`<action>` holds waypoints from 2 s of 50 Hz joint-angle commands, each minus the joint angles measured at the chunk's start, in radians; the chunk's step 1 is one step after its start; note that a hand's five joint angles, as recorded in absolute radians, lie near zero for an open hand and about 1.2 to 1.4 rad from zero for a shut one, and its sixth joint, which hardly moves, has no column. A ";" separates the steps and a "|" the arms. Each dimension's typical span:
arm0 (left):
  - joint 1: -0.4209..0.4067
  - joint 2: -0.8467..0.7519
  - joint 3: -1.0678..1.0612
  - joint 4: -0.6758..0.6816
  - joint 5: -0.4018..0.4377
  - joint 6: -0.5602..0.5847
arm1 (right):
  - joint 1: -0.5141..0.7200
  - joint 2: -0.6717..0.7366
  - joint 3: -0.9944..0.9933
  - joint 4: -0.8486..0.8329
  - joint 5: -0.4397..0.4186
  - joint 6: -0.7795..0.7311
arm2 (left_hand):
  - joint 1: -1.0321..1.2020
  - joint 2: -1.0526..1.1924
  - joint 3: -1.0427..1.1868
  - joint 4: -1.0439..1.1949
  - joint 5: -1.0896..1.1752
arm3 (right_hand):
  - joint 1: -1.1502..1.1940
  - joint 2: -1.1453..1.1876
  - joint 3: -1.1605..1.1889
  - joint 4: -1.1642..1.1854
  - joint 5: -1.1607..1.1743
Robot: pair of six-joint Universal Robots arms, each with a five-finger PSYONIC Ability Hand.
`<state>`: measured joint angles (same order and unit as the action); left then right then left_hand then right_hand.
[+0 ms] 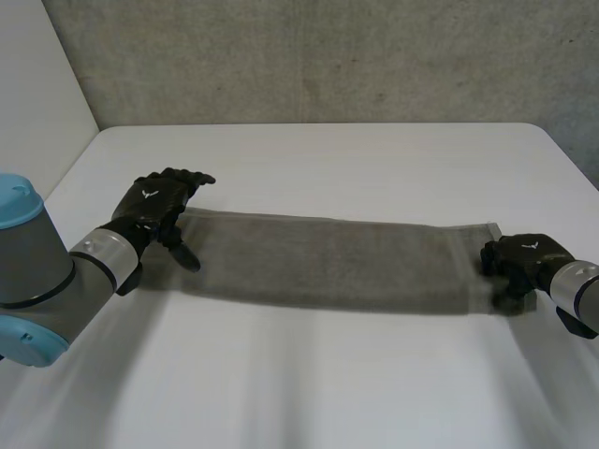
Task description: Fold the towel.
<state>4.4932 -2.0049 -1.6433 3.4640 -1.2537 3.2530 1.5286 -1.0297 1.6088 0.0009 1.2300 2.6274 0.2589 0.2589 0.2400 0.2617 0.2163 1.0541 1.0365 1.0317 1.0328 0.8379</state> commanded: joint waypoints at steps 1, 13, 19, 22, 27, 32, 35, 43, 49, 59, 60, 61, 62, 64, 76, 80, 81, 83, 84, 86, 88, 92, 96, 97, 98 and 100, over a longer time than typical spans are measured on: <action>-0.002 0.000 -0.001 0.000 -0.003 0.001 | -0.033 -0.020 -0.032 -0.021 0.112 -0.029 | -0.084 -0.084 -0.065 -0.087 -0.216 | 0.342 0.360 0.365 0.364 0.384; 0.003 0.074 0.002 -0.003 -0.007 0.001 | -0.145 -0.122 -0.145 -0.039 0.267 -0.455 | -0.084 -0.084 -0.065 -0.087 -0.216 | 0.342 0.360 0.365 0.364 0.384; 0.009 0.098 0.013 -0.002 -0.009 0.001 | 0.074 -0.116 -0.265 -0.042 0.301 -0.411 | -0.084 -0.084 -0.065 -0.087 -0.216 | 0.342 0.360 0.365 0.364 0.384; 0.008 0.101 0.020 -0.003 -0.010 -0.001 | 0.202 -0.115 -0.328 -0.048 0.301 -0.368 | -0.084 -0.084 -0.065 -0.087 -0.216 | 0.342 0.360 0.365 0.364 0.384; -0.005 0.109 0.036 0.000 -0.010 -0.004 | 0.494 -0.040 -0.401 -0.142 0.283 -0.334 | -0.084 -0.084 -0.065 -0.087 -0.216 | 0.342 0.360 0.365 0.364 0.384; -0.012 0.118 0.045 0.004 -0.026 -0.007 | 0.674 0.053 -0.409 -0.226 0.235 -0.362 | -0.084 -0.084 -0.065 -0.087 -0.216 | 0.342 0.360 0.365 0.364 0.384; -0.028 0.120 0.046 0.010 -0.036 -0.006 | 0.746 0.126 -0.405 -0.229 0.184 -0.399 | -0.084 -0.084 -0.065 -0.087 -0.216 | 0.342 0.360 0.365 0.364 0.384; -0.043 0.118 0.048 0.017 -0.047 -0.006 | 0.800 0.247 -0.405 -0.228 0.126 -0.484 | -0.084 -0.084 -0.065 -0.087 -0.216 | -0.202 -0.184 -0.179 -0.181 -0.160; -0.055 0.112 0.062 0.017 -0.049 -0.006 | 0.791 0.215 -0.380 -0.229 0.128 -0.422 | -0.084 -0.084 -0.065 -0.087 -0.216 | -0.880 -0.862 -0.857 -0.858 -0.838; -0.158 0.089 0.102 0.024 -0.050 -0.004 | 0.639 -0.047 -0.247 -0.202 0.132 0.073 | -0.084 -0.084 -0.065 -0.087 -0.216 | -0.880 -0.862 -0.857 -0.858 -0.838; -0.176 0.075 0.109 0.027 -0.050 -0.003 | 0.616 -0.071 -0.222 -0.182 0.131 0.126 | -0.084 -0.084 -0.065 -0.087 -0.216 | -0.880 -0.862 -0.857 -0.858 -0.838; -0.177 0.075 0.109 0.027 -0.050 -0.003 | 0.616 -0.072 -0.222 -0.182 0.131 0.126 | -0.084 -0.084 -0.065 -0.087 -0.216 | -0.880 -0.862 -0.857 -0.858 -0.838; -0.199 0.055 0.121 0.030 -0.052 -0.003 | 0.589 -0.091 -0.199 -0.155 0.128 0.166 | -0.084 -0.084 -0.065 -0.087 -0.216 | -0.880 -0.862 -0.857 -0.858 -0.838; -0.224 0.035 0.137 0.030 -0.064 -0.001 | 0.550 -0.105 -0.173 -0.124 0.126 0.187 | -0.084 -0.084 -0.065 -0.087 -0.216 | -0.880 -0.862 -0.857 -0.858 -0.838; -0.347 -0.210 0.312 0.020 -0.240 0.023 | 0.377 -0.118 0.012 -0.067 0.123 0.190 | -0.084 -0.084 -0.065 -0.086 -0.215 | -0.876 -0.858 -0.853 -0.854 -0.834; -0.364 -0.273 0.347 0.021 -0.262 0.071 | 0.369 -0.105 0.054 -0.091 0.126 0.184 | -0.081 -0.081 -0.062 -0.083 -0.213 | -0.729 -0.711 -0.707 -0.708 -0.687; -0.364 -0.273 0.347 0.021 -0.262 0.071 | 0.369 -0.105 0.054 -0.091 0.126 0.184 | -0.081 -0.081 -0.062 -0.083 -0.213 | -0.728 -0.711 -0.706 -0.707 -0.687; -0.367 -0.296 0.356 0.026 -0.294 0.114 | 0.372 -0.092 0.068 -0.119 0.132 0.177 | -0.081 -0.081 -0.062 -0.083 -0.213 | -0.591 -0.573 -0.569 -0.570 -0.549; -0.367 -0.296 0.356 0.026 -0.294 0.114 | 0.372 -0.092 0.068 -0.119 0.132 0.177 | -0.081 -0.081 -0.062 -0.083 -0.213 | -0.590 -0.573 -0.568 -0.569 -0.549; -0.367 -0.314 0.359 0.027 -0.348 0.157 | 0.375 -0.067 0.069 -0.140 0.147 0.152 | -0.081 -0.081 -0.062 -0.083 -0.213 | -0.511 -0.494 -0.489 -0.490 -0.470; -0.367 -0.322 0.358 0.026 -0.372 0.178 | 0.377 -0.058 0.069 -0.145 0.158 0.129 | -0.078 -0.078 -0.059 -0.081 -0.210 | -0.436 -0.418 -0.413 -0.414 -0.394; -0.368 -0.334 0.332 0.017 -0.408 0.217 | 0.383 -0.050 0.066 -0.147 0.230 0.039 | -0.075 -0.075 -0.056 -0.078 -0.207 | -0.134 -0.116 -0.111 -0.112 -0.092; -0.374 -0.328 0.287 0.015 -0.411 0.214 | 0.386 -0.050 0.063 -0.150 0.272 -0.024 | -0.075 -0.075 -0.056 -0.078 -0.207 | 0.094 0.111 0.116 0.115 0.135; -0.381 -0.324 0.264 0.015 -0.411 0.211 | 0.386 -0.050 0.059 -0.153 0.285 -0.058 | -0.075 -0.075 -0.056 -0.078 -0.207 | 0.210 0.228 0.232 0.231 0.252; -0.391 -0.321 0.248 0.015 -0.412 0.211 | 0.386 -0.050 0.054 -0.154 0.296 -0.096 | -0.075 -0.075 -0.056 -0.078 -0.207 | 0.341 0.358 0.363 0.362 0.383; -0.410 -0.318 0.240 0.015 -0.415 0.211 | 0.387 -0.050 0.048 -0.154 0.304 -0.140 | -0.075 -0.075 -0.056 -0.078 -0.207 | 0.342 0.360 0.365 0.364 0.384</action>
<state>4.1199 -2.3357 -1.3358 3.4817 -1.6612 3.4665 1.9123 -1.0795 1.6739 -0.1499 1.4747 2.6376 0.2557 0.2551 0.2389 0.2617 0.2154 1.1591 1.1951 1.1997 1.2036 1.0207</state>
